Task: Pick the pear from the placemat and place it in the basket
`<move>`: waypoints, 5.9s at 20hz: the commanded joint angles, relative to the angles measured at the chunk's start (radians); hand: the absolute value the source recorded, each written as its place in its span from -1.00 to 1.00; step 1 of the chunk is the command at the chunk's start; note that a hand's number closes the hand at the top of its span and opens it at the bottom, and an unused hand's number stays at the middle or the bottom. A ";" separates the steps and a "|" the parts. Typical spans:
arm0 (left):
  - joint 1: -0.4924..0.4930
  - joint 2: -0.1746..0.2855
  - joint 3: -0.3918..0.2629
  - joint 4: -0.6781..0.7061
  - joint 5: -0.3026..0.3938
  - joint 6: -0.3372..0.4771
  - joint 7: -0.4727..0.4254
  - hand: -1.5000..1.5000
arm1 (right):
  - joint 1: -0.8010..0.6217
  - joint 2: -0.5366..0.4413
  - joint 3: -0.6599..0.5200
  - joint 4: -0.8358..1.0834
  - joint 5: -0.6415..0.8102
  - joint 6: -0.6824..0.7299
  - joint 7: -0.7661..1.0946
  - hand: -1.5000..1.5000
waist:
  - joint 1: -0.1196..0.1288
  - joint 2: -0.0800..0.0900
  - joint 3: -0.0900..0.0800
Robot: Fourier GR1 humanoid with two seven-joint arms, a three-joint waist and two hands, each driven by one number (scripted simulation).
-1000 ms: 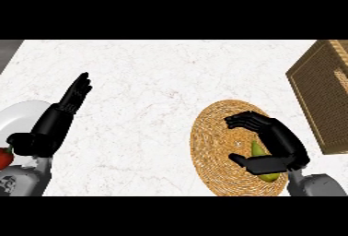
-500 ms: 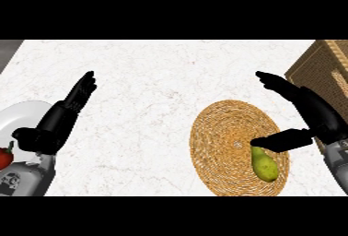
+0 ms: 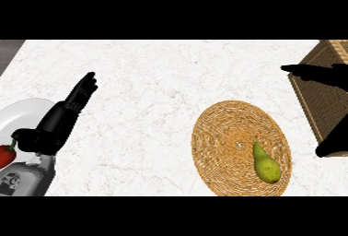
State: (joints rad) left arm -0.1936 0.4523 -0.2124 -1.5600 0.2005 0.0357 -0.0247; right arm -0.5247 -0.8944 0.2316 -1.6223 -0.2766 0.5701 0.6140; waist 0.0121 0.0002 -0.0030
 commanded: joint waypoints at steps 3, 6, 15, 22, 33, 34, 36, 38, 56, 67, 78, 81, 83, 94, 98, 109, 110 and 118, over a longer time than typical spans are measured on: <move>0.018 0.004 0.028 0.006 -0.007 -0.026 -0.020 0.00 | -0.126 -0.056 -0.039 0.118 -0.245 0.263 0.140 -1.00 | 0.002 0.000 0.001; 0.016 -0.026 0.036 0.009 -0.029 -0.021 -0.015 0.00 | -0.092 -0.097 -0.093 0.094 -0.286 0.290 0.191 -1.00 | -0.012 -0.002 0.002; 0.029 -0.089 0.054 -0.055 -0.079 -0.012 0.054 0.00 | 0.071 -0.025 -0.207 0.090 -0.097 0.328 0.040 -1.00 | -0.011 -0.001 0.003; -0.025 -0.109 0.071 0.044 -0.131 -0.041 0.012 0.00 | 0.194 0.179 -0.170 -0.042 0.028 0.140 0.061 -1.00 | -0.018 0.000 0.003; -0.032 -0.161 0.115 0.021 -0.155 -0.091 0.044 0.00 | 0.332 0.320 -0.166 0.009 0.403 0.104 -0.218 -1.00 | -0.015 0.000 0.003; 0.052 -0.138 0.122 -0.021 -0.147 -0.125 0.014 0.00 | 0.261 0.343 -0.165 0.130 0.459 0.086 -0.284 -1.00 | -0.007 0.001 0.003; 0.059 -0.143 0.148 -0.037 -0.160 -0.137 0.016 0.00 | 0.282 0.373 -0.162 0.075 0.471 0.105 -0.255 -1.00 | -0.009 0.000 0.003; 0.059 -0.131 0.172 -0.049 -0.149 -0.162 0.015 0.00 | 0.250 0.405 -0.161 0.068 0.454 0.121 -0.197 -1.00 | -0.008 0.000 0.003; 0.002 -0.199 0.238 -0.006 -0.193 -0.220 0.053 0.00 | 0.301 0.485 -0.177 0.084 0.641 0.163 -0.309 -1.00 | -0.009 0.001 0.003; 0.009 -0.217 0.269 -0.024 -0.233 -0.243 0.061 0.00 | 0.359 0.572 -0.165 0.031 0.740 0.154 -0.287 -1.00 | -0.011 -0.001 0.003; 0.021 -0.255 0.274 -0.041 -0.247 -0.253 0.062 0.00 | 0.401 0.598 -0.113 0.121 0.871 0.133 -0.359 -1.00 | -0.012 -0.001 0.003; 0.033 -0.273 0.243 -0.019 -0.294 -0.244 0.012 0.00 | 0.398 0.580 -0.141 0.173 0.854 0.147 -0.427 -1.00 | -0.013 0.000 0.003; 0.053 -0.286 0.248 -0.013 -0.277 -0.249 0.003 0.00 | 0.396 0.589 -0.122 0.189 0.875 0.154 -0.419 -1.00 | -0.012 0.000 0.003; 0.024 -0.302 0.242 -0.042 -0.290 -0.236 0.055 0.00 | 0.398 0.543 -0.078 0.153 0.916 0.207 -0.502 1.00 | -0.013 -0.001 0.003; 0.047 -0.256 0.292 -0.037 -0.256 -0.278 0.025 0.00 | 0.373 0.544 0.009 0.187 1.018 0.108 -0.599 1.00 | -0.007 0.000 0.003; 0.020 -0.257 0.324 0.005 -0.268 -0.240 0.048 0.00 | 0.891 0.215 -0.115 -0.199 1.145 -0.395 -1.062 1.00 | -0.089 -0.013 0.004; 0.070 -0.259 0.309 -0.005 -0.293 -0.237 0.006 0.00 | 0.952 0.195 -0.166 -0.240 1.100 -0.405 -1.100 1.00 | -0.078 -0.013 0.003; 0.079 -0.259 0.322 -0.023 -0.271 -0.247 0.013 0.00 | 1.187 0.312 -0.357 -0.382 0.617 -0.298 -1.300 1.00 | -0.083 -0.010 0.002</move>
State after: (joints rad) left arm -0.1185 0.1936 0.0968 -1.6008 -0.0679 -0.2203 0.0016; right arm 0.5754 -0.6142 -0.0412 -1.9540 0.5446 0.2403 -0.5744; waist -0.0559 -0.0109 -0.0008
